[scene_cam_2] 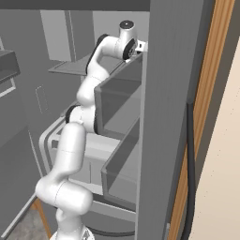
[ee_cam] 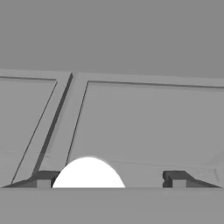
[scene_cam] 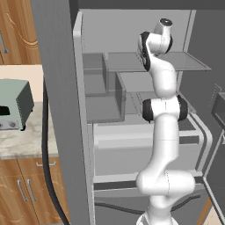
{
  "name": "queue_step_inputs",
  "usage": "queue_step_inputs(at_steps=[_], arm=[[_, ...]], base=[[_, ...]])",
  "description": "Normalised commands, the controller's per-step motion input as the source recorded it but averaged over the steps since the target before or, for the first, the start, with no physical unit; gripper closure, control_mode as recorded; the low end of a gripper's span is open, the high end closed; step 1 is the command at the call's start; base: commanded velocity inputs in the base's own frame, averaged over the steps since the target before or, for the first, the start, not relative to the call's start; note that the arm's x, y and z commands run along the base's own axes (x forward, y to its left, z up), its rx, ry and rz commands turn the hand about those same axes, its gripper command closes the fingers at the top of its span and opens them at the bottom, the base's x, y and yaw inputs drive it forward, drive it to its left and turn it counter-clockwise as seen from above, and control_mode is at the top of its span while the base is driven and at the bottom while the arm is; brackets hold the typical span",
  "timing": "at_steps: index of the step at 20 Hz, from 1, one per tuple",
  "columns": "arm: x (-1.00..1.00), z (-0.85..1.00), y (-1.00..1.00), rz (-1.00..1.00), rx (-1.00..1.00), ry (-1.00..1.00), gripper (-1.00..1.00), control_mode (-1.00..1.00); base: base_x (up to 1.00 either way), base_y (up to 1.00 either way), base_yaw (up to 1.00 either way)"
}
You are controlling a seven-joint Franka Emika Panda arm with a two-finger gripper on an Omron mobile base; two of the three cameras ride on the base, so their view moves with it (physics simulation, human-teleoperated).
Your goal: Pick the egg and butter from the fridge and place them by the bowl for mixing.
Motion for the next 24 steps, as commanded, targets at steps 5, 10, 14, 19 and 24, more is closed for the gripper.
queue_step_inputs(at_steps=[5,10,14,19,24], arm=[[0.01,-0.05,0.00,0.00,0.02,0.00,1.00,-1.00],[0.00,0.00,0.00,0.00,0.00,-0.07,1.00,-1.00],[-0.02,0.00,0.00,0.00,0.00,-0.16,1.00,-1.00],[-0.25,0.00,0.00,0.00,-0.03,-0.30,1.00,-1.00],[-0.27,-0.04,0.00,0.00,-0.04,-0.31,1.00,-1.00]], base=[[0.00,0.00,0.00],[0.00,0.00,0.00],[0.00,0.00,0.00],[0.00,0.00,0.00],[0.00,0.00,0.00]])
